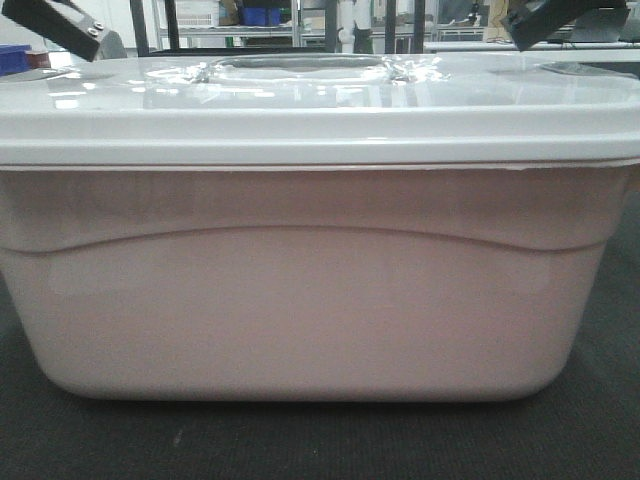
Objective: Grab white bin and place on right shelf
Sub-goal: 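Lower both grippers onto the bin's lid rim at its two ends, then close both grippers on the lid rim and lift the bin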
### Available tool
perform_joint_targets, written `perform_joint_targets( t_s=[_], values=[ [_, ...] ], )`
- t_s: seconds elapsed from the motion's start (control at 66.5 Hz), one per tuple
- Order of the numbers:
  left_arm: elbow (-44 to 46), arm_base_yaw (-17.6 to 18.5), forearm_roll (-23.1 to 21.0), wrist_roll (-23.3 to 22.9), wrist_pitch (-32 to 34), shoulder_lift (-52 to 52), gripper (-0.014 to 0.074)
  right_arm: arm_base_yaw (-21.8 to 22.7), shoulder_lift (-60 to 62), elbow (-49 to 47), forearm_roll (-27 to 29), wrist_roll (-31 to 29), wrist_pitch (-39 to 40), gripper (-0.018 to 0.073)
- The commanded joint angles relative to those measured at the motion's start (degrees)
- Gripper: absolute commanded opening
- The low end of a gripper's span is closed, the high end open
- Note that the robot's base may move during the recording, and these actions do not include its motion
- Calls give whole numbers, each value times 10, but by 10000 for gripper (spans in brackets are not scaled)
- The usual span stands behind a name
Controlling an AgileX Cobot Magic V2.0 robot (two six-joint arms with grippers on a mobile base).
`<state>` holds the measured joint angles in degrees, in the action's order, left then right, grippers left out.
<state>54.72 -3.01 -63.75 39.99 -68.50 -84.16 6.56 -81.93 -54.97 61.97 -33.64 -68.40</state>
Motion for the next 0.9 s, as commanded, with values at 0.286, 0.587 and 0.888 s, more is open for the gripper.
perform_joint_targets(
  t_s=[0.286,0.587,0.888],
  values=[
    [12,2,-34,-2,-67,16,376,0,20,-10,45,-3,-58,429],
    [12,2,-27,-2,-67,16,351,0,20,-10,45,-3,-61,429],
    [12,2,-22,-2,-67,16,249,0,20,-10,45,-3,-61,429]
  ],
)
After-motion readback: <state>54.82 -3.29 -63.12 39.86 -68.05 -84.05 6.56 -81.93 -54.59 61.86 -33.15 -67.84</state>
